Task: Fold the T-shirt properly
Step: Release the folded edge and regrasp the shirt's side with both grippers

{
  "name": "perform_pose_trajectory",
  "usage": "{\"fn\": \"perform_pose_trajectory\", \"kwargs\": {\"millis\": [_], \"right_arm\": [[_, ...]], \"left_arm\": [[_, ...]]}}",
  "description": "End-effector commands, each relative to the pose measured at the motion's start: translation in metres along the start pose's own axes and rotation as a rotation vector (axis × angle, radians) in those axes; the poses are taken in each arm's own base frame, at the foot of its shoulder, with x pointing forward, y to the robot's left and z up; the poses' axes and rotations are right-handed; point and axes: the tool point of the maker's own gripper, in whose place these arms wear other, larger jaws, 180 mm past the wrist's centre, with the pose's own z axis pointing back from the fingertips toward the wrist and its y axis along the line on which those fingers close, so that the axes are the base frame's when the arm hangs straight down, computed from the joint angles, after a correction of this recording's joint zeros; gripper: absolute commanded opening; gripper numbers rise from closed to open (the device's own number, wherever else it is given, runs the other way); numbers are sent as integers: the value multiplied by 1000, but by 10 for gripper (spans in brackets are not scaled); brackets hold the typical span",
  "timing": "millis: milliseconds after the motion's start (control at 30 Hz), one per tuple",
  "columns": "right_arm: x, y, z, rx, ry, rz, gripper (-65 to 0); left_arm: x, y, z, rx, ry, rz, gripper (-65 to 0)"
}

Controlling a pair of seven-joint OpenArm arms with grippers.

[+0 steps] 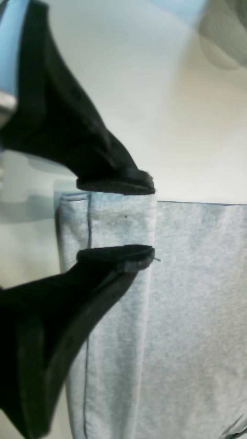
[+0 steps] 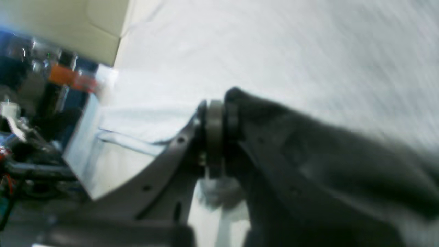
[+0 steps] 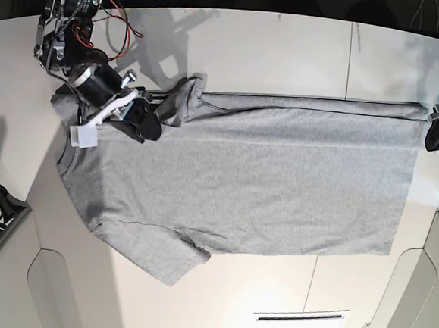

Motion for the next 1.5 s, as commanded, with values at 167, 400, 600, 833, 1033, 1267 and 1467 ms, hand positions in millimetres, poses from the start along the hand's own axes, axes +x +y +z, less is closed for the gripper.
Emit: {"fn": "perform_pose_trajectory", "kwargs": {"millis": [167,400,600,833,1033,1267,1467], "right_arm": [[55,24,-33,-4,-104,264,-650],[97,16,-61,-89,-153,402,-650],[111,-6,-74,-144,-179,341,-514],[101,-9,-75,-154,-124,336,-353],[70,-16,-68,-188,106,354,-626],[88,-61,-24,-325,92,362,-650],[59,-103,13,-424,145,310,-650]], "left_arm": [[18,2,5,-4,-45,-23,-377],[18,2,5,-3,-45,-22,-377],[18,2,5,-3,-44,-22,-377],[19,2,5,-4,-47,-22,-377],[21,-16,1,-85,-60,-42,-378],[-12,-42,-33,-76,84,-219,-619],[-12,-10,-42,168,97,-324,-650]]}}
